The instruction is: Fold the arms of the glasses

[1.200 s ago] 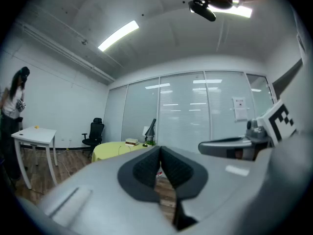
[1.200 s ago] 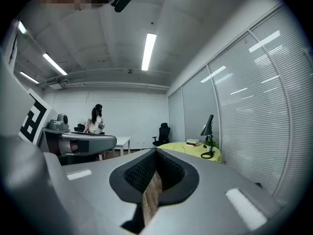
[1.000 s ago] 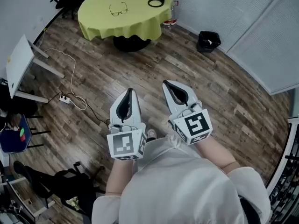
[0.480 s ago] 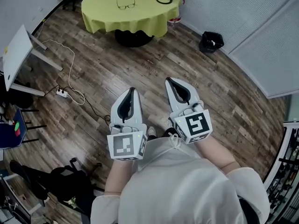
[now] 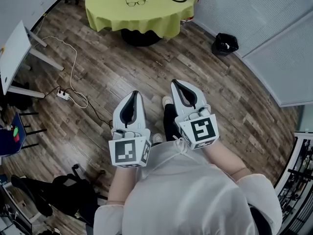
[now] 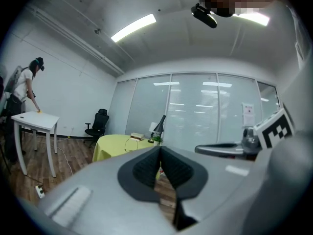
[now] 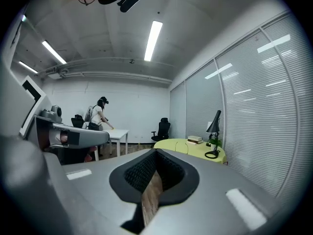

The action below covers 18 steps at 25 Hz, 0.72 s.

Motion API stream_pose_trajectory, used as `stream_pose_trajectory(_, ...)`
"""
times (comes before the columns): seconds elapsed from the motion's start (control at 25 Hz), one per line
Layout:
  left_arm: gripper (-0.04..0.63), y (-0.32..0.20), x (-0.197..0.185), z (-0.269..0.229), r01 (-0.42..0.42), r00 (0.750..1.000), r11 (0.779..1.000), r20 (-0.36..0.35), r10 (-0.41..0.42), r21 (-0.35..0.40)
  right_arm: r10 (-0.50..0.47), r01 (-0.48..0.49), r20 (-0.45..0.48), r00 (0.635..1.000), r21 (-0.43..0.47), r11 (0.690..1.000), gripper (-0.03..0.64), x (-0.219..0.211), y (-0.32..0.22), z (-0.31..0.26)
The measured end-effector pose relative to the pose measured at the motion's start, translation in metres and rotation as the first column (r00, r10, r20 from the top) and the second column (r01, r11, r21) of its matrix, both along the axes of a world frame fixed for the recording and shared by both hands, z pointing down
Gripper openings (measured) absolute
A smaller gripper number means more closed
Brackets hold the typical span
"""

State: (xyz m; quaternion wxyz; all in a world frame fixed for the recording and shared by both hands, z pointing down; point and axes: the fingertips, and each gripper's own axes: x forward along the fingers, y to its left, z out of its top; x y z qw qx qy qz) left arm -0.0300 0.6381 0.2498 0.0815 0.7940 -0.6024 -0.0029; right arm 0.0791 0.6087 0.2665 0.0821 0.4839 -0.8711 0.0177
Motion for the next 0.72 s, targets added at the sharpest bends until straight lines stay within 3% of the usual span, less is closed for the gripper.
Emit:
stream_pose_trajectory(0.24,0.006,-0.084,0.007,0.009,0.036,0.999,0.999,0.024,-0.035,-0.020,-0.041,0.041,0.028,0.999,-0.013,0.999,-0.002,0.004,-0.086,0.009)
stream_pose_trajectory(0.72,0.006,-0.300,0.055,0.003,0.104,0.994,0.994,0.041,-0.104,-0.019,-0.134,0.135,0.047,0.990,-0.020,0.991,-0.002,0.045,-0.306,0.002)
